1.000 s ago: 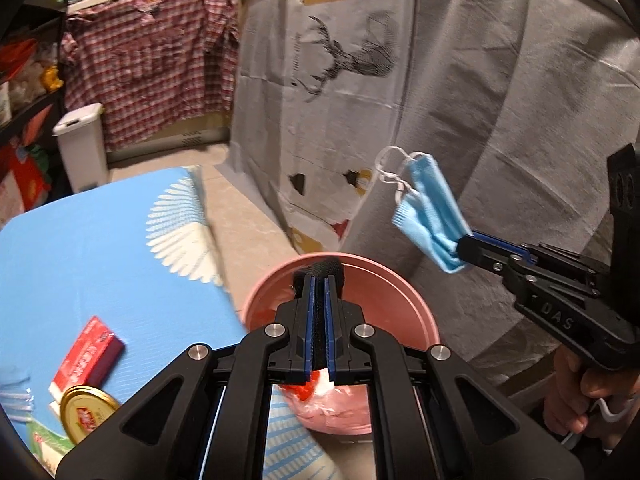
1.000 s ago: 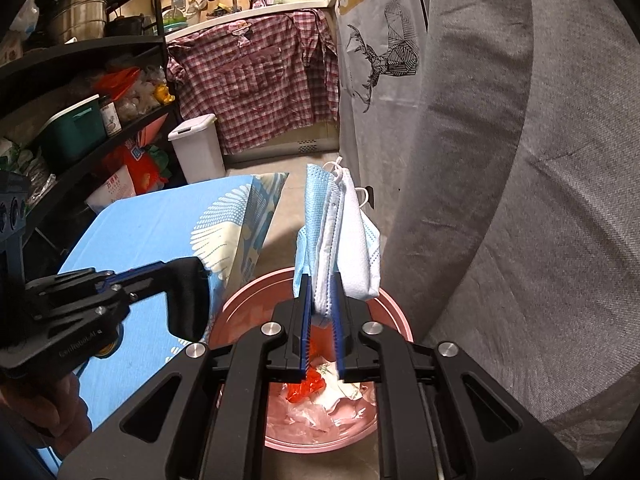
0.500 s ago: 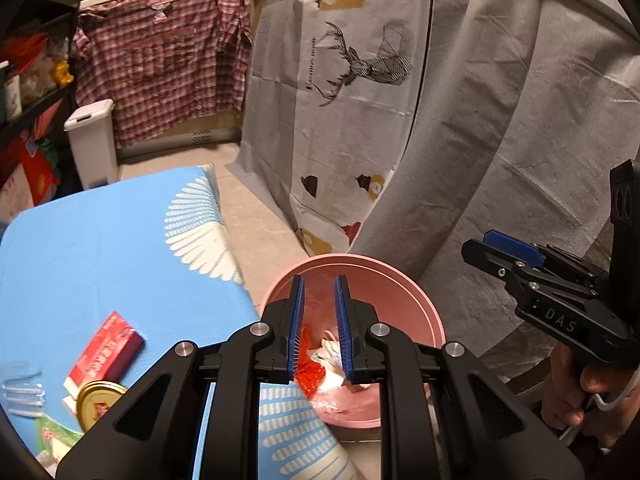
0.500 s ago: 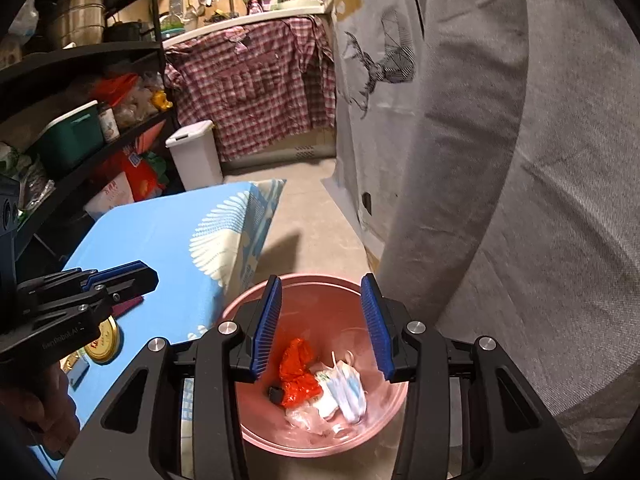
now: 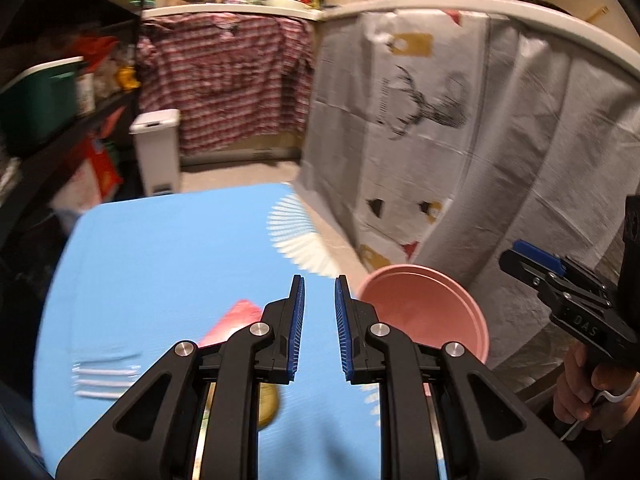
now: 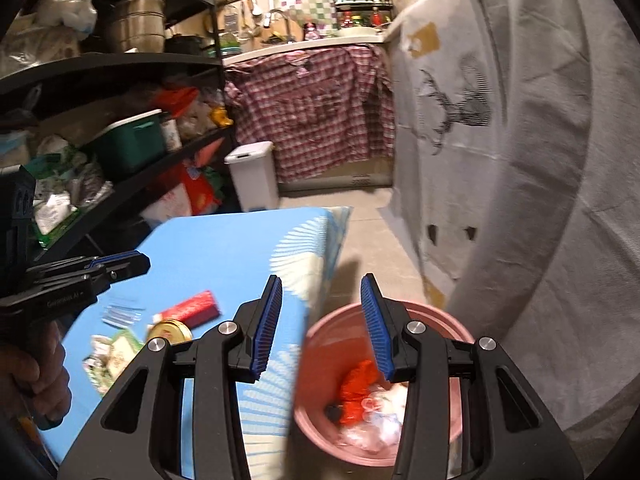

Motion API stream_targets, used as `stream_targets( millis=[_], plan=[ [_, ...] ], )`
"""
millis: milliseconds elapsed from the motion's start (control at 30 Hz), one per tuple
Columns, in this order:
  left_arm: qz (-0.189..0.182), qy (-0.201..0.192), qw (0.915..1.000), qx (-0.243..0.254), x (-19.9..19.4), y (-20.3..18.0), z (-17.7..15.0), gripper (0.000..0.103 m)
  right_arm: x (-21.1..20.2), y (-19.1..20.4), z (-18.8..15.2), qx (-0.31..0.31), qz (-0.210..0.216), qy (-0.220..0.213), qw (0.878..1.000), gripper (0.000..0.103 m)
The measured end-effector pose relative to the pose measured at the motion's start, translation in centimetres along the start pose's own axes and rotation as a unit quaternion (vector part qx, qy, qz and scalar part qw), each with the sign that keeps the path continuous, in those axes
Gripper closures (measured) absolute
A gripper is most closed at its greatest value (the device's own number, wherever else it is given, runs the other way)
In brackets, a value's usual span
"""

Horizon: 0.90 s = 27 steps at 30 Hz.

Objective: Collect trash
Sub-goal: 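Grasp the crumpled white tissue with the left gripper while the right grasps the tissue pack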

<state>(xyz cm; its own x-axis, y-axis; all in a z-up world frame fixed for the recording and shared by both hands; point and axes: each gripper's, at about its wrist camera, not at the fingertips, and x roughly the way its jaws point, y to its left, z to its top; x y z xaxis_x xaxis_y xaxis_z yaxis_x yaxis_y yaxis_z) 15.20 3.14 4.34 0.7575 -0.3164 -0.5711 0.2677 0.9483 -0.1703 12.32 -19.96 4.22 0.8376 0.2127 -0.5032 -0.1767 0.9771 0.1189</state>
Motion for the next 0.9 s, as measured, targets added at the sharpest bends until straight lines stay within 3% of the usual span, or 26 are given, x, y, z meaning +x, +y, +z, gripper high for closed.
stream_targets(
  millis=[300,433,567,633,700,900],
  plan=[
    [0.064,-0.015,0.9968,-0.046,-4.5,8.1,-1.6,0.087,1.3,4.1,0.2,-0.013,0.042,0.006,0.999,0.06],
    [0.079,-0.001,0.9959,-0.044,-5.5,10.3,-3.7,0.087,2.0,5.4,0.0,-0.021,0.054,0.012,0.998,0.06],
    [0.08,0.039,0.9953,-0.039,-5.2,11.5,-6.4,0.087,2.7,6.4,-0.1,-0.022,0.067,0.021,0.997,0.06],
    [0.078,0.057,0.9947,-0.035,-4.8,11.6,-7.6,0.081,3.1,7.0,-0.3,-0.023,0.076,0.029,0.996,0.06],
    [0.075,0.065,0.9945,-0.034,-4.8,11.9,-8.5,0.06,3.2,7.7,-0.5,-0.028,0.083,0.034,0.996,0.06],
    [0.063,0.09,0.9936,-0.027,-3.6,11.6,-10.2,0.06,3.5,10.5,-1.4,-0.059,0.108,0.046,0.991,0.06]
  ],
)
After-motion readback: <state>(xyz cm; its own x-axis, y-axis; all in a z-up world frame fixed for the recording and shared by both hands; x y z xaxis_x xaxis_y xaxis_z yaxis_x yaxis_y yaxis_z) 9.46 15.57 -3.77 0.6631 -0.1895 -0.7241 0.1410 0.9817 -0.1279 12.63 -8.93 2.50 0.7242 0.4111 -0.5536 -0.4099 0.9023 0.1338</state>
